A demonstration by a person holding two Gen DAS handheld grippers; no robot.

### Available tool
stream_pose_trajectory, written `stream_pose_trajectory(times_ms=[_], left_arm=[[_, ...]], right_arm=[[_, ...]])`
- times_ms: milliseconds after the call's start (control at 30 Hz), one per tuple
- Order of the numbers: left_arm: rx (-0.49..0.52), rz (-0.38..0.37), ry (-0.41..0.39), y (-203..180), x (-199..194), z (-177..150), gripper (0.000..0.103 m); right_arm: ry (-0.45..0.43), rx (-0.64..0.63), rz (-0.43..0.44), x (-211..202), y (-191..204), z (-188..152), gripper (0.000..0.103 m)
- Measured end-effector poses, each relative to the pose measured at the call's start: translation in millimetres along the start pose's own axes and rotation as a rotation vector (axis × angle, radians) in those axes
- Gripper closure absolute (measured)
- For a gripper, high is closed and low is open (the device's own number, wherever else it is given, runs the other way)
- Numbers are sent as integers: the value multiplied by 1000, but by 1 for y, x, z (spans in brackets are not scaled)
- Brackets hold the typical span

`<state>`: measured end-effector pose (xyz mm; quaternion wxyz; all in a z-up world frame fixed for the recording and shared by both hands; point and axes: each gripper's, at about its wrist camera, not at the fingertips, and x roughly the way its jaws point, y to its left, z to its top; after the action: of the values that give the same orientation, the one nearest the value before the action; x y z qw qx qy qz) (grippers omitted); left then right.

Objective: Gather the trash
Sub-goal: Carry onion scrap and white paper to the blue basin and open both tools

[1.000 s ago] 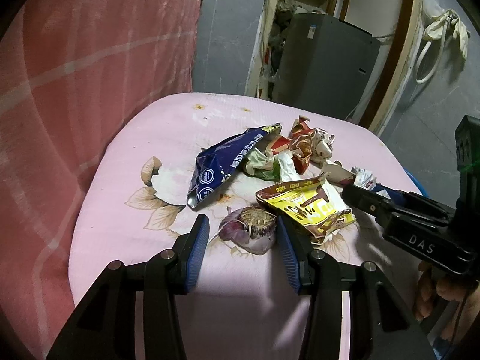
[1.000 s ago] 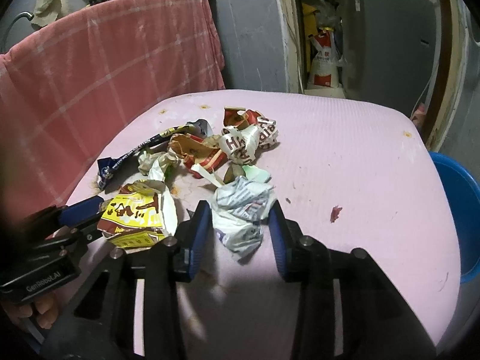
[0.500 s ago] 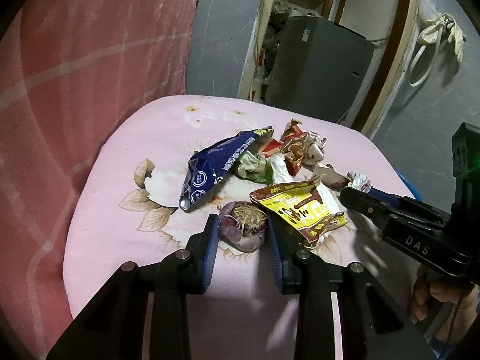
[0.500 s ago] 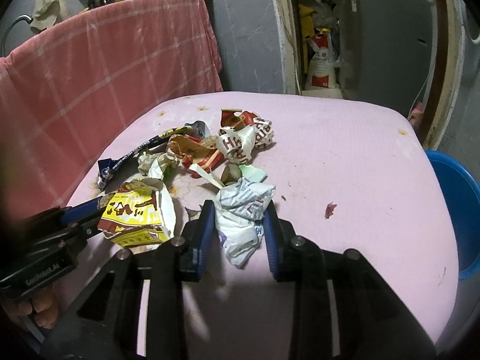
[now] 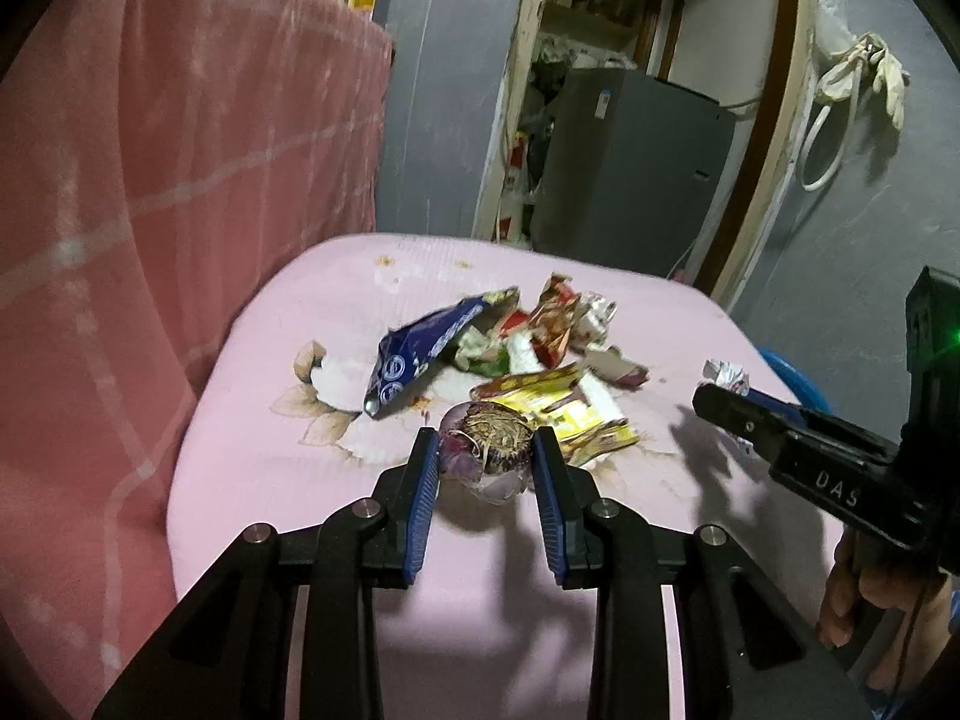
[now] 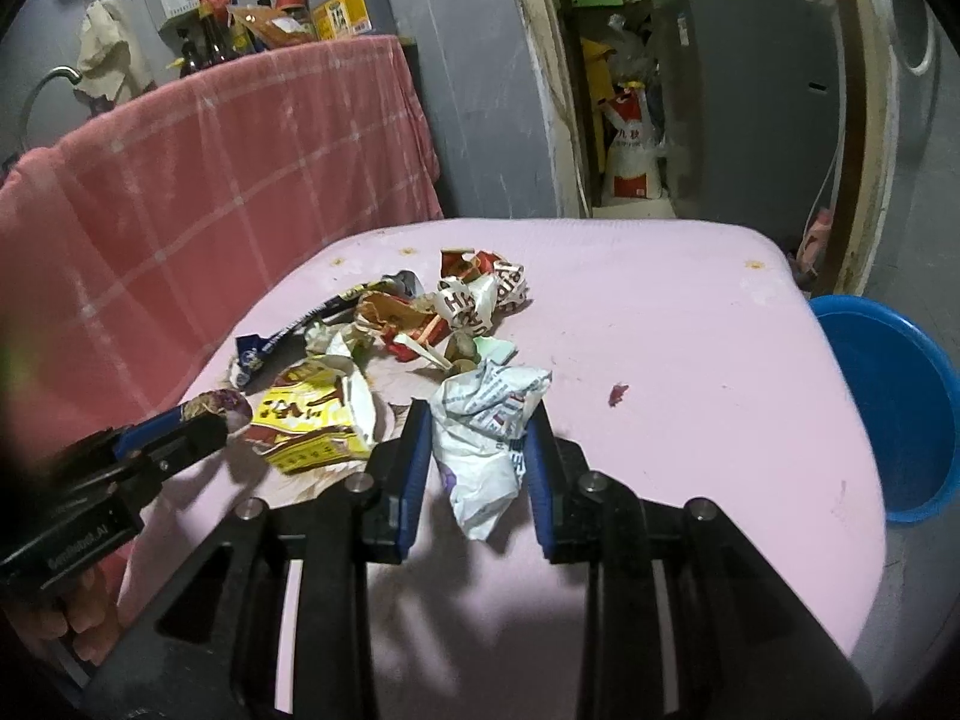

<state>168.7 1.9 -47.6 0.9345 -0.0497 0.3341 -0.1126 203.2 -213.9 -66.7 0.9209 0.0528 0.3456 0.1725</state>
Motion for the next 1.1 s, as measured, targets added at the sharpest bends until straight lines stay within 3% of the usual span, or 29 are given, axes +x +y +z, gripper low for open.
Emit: stream_pose_trajectory(times_ms=[567,833,1100], left_arm=[[62,-87,-233,-64,-42,38,76],[125,-199,-329,-127,-38,63,76],[177,-349,-306,-200,5,82,76]], right_arm=[[-209,24,-72,-93,-27,26,73],[-337,35,-163,-137,-62,37,73],[-401,57,-292,-164,-127,35,73]])
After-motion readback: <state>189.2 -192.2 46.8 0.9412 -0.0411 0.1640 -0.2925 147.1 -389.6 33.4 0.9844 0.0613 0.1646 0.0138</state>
